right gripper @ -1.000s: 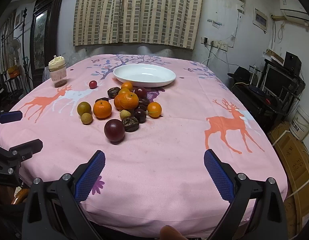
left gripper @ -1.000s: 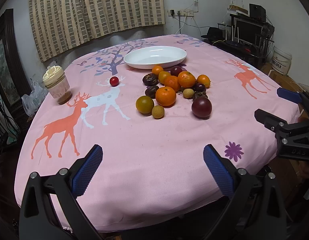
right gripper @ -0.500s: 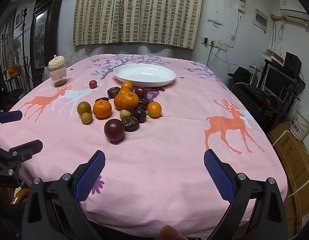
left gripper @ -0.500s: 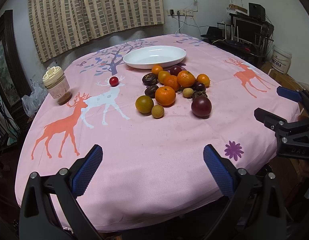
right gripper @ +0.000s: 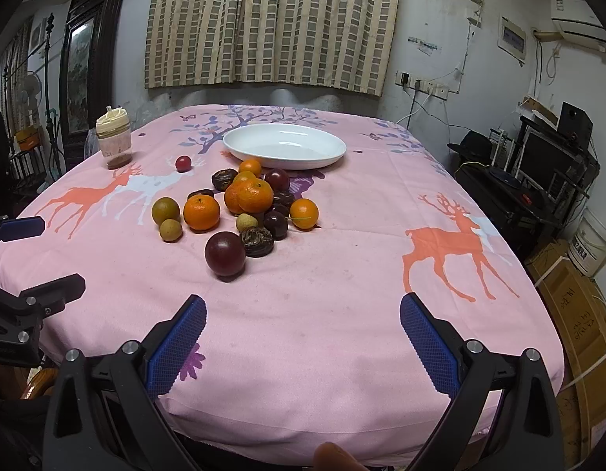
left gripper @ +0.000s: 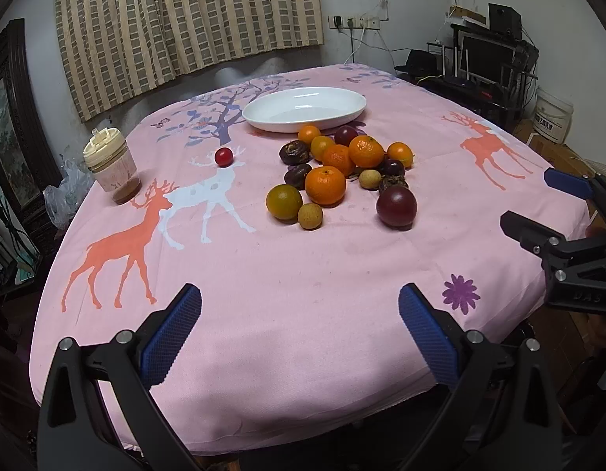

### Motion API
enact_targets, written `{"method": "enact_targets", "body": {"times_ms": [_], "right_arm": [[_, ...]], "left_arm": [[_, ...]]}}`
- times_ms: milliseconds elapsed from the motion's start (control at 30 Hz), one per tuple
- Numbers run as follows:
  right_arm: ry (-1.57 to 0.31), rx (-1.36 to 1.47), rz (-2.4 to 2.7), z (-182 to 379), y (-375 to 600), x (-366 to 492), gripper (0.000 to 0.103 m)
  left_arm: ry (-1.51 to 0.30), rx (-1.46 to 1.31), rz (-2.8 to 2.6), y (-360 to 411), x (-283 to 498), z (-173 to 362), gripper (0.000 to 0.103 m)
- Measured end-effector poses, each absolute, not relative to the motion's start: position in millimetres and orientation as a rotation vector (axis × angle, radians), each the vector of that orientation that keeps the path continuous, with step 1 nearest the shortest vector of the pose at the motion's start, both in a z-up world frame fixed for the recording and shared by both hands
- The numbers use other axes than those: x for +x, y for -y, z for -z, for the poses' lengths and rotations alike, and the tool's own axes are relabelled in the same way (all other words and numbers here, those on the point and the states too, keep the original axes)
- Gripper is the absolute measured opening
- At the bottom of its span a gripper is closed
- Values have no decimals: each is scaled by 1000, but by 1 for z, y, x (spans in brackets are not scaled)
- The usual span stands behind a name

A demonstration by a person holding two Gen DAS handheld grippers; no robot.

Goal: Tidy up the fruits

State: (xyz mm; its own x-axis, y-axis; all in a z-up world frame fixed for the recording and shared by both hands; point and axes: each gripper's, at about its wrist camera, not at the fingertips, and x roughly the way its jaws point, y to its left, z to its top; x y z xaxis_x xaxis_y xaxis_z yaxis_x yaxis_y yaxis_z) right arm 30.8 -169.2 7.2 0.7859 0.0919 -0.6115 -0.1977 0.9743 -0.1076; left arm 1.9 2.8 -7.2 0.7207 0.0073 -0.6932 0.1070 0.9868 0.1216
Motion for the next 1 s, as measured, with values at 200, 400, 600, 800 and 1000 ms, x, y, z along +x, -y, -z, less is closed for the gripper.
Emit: {"method": "enact_targets", "body": {"times_ms": [200, 400, 600, 800, 1000], "right_arm": [[-648, -171, -157, -7, 169, 31, 99], [-648, -171, -157, -7, 169, 31, 99], [-649, -169, -160, -7, 169, 31, 99], [-649, -169, -161, -7, 168, 31, 99], [-651, -172, -163, -6, 167, 30, 99]], "left_arm": [[-767, 158, 56, -4, 2, 8, 98], [-766, 158, 56, -4, 2, 9, 98], [-768, 161, 56, -5, 1, 10, 98], [-769, 160, 55, -4, 1, 10, 98], [-770, 161, 56, -5, 1, 10, 98]]}}
